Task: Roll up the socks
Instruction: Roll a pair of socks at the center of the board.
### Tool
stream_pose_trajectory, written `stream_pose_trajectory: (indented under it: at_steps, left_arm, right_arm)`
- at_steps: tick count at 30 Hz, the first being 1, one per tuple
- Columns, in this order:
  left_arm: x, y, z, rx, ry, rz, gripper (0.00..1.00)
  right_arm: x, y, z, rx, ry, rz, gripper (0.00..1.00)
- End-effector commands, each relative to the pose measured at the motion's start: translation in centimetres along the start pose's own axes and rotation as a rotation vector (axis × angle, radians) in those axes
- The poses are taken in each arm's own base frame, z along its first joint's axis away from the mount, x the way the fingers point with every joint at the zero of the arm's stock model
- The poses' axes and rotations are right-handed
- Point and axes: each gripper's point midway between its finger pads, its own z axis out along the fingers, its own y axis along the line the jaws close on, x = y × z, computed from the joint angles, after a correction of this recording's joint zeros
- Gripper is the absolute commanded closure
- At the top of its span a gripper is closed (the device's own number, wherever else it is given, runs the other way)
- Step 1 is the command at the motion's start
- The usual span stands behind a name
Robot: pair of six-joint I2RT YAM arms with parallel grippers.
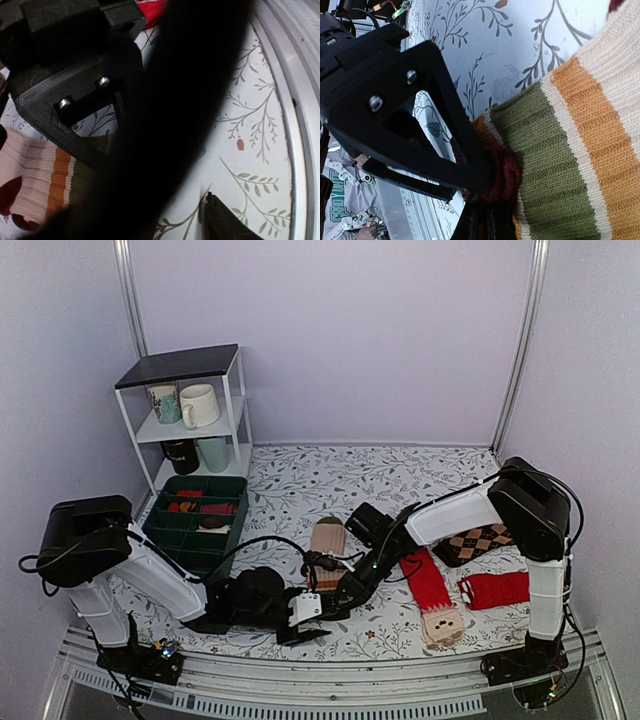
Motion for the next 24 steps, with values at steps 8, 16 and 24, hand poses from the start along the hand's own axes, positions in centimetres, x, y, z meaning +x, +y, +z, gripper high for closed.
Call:
stream_pose_trajectory:
  at_steps: [8, 16, 24]
  left_arm:
    - [2.1, -1.1, 0.4, 0.033, 0.085, -0.035, 1.00]
    - [2.6, -1.6, 0.0, 0.096, 0.104, -0.124, 1.00]
    - [4.0, -1.1, -0.8, 0.180, 0.143, -0.395, 1.00]
  right_arm:
    - [7.3, -4.0, 1.6, 0.107, 0.206, 0.195, 1.00]
    - [3.4, -3.8, 0.2, 0.077, 0.049, 0.151, 0.95]
    - [-5.9, 2.9, -9.0, 0.136, -0.583, -0.285, 0.72]
